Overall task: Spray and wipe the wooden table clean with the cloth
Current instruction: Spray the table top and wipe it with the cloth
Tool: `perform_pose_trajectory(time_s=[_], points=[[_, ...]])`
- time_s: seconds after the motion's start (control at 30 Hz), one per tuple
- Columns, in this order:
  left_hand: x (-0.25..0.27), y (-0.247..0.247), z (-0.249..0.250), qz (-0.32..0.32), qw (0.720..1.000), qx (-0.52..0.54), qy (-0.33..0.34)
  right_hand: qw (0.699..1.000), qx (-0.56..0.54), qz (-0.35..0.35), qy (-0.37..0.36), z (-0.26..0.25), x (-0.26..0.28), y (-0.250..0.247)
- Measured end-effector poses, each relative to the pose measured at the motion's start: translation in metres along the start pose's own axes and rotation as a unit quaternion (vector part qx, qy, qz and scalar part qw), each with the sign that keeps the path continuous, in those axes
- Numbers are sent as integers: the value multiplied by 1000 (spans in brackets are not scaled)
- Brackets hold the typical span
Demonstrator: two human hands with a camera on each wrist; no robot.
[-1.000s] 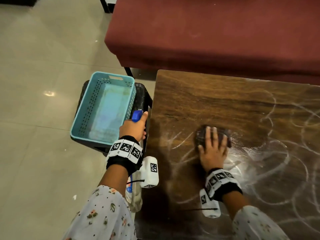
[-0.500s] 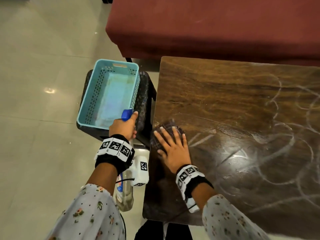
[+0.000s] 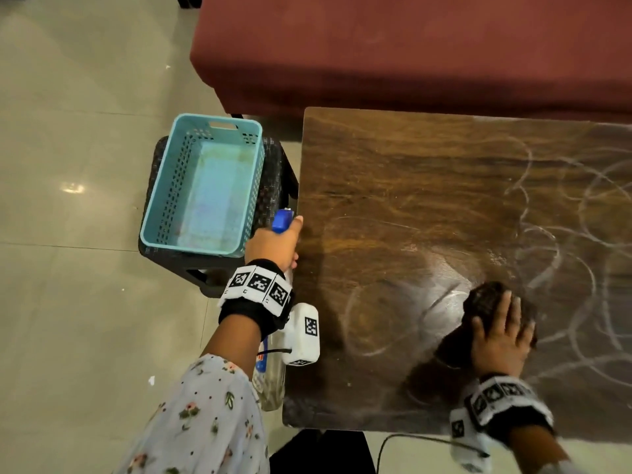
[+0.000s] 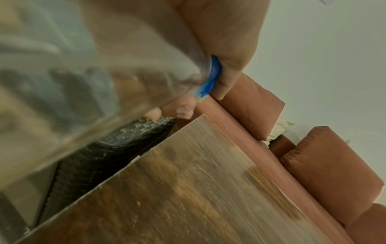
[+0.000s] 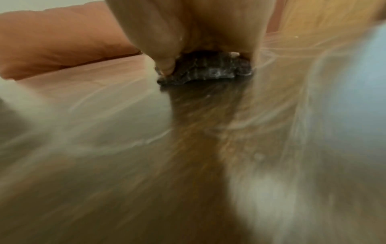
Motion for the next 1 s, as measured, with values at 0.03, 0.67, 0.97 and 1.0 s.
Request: perform_pose_trajectory(time_s=[0.03, 0.67, 0.97, 1.0], points=[[0, -4, -1, 3, 1000, -4, 0, 999, -21, -8, 27, -9, 15, 5], [5, -47, 6, 27, 999, -36, 27, 881, 90, -30, -464, -278, 121, 52], [45, 30, -6, -21, 999, -41, 23, 972, 61, 16, -228, -31, -26, -8], [48, 36, -7, -21, 999, -36, 23, 982, 59, 1, -180, 0, -42, -9]])
Point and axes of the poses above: each hand's wrist, its own x-axis away from the middle knuckle, its own y-axis out of the palm, z = x × y, the point moved 10 cm from there along -x, towards the middle knuckle, and after that the axes turned 11 degrees about x, right-handed, at the moved point
